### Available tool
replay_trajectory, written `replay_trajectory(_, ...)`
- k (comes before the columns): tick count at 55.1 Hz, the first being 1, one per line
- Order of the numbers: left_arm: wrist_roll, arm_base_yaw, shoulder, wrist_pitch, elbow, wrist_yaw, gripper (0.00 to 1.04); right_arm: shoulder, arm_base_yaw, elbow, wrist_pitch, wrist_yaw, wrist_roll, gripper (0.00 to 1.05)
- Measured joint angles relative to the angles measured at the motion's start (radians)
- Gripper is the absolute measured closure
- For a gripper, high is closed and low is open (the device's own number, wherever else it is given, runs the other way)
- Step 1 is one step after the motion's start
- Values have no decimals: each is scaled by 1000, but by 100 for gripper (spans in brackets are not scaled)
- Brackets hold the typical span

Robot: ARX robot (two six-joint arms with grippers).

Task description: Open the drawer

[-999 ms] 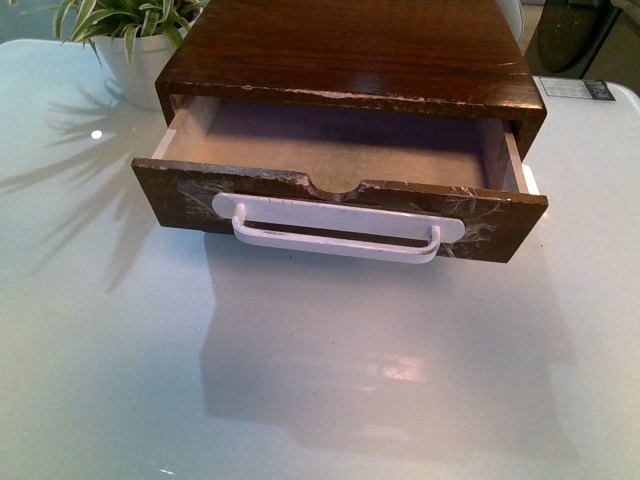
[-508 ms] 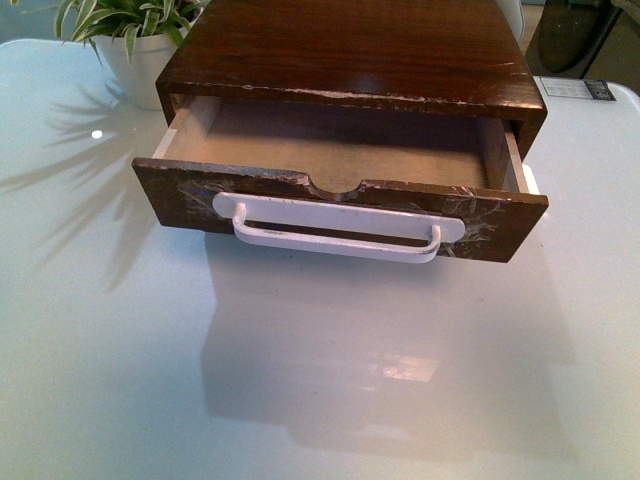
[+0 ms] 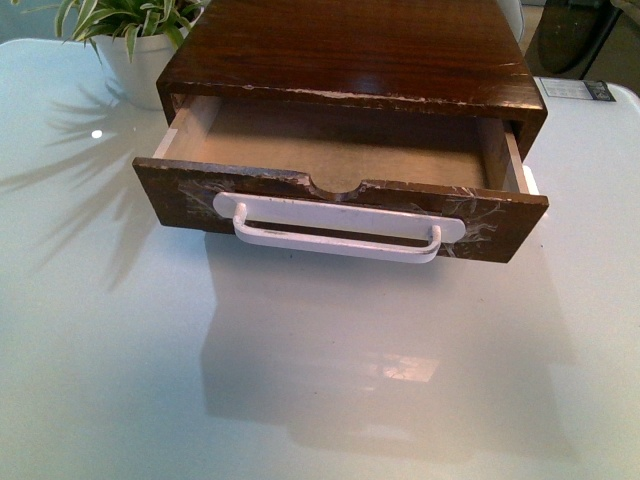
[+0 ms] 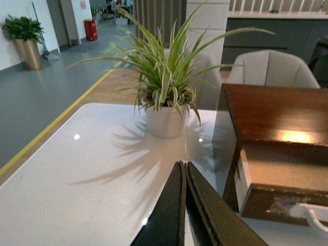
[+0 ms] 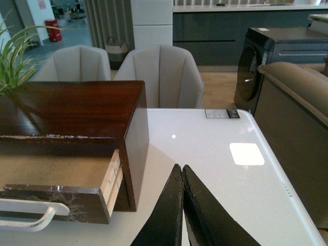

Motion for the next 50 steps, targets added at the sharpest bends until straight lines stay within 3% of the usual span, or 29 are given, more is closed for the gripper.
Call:
replay_trajectory(11,0,0,-94,-85,0,-1,103,-48,0,0,-49,0,0,103)
replay_trajectory(18,0,0,-145,-137,0,-1,103,-186,0,0,-215,0,0,103)
replay_trajectory(42,0,0,-283,-274,0,-1,103,-219,0,0,-227,1,0,103)
replay_trajectory(50,0,0,-438,-440,0,-1,103,-219,0,0,-227,1,0,103)
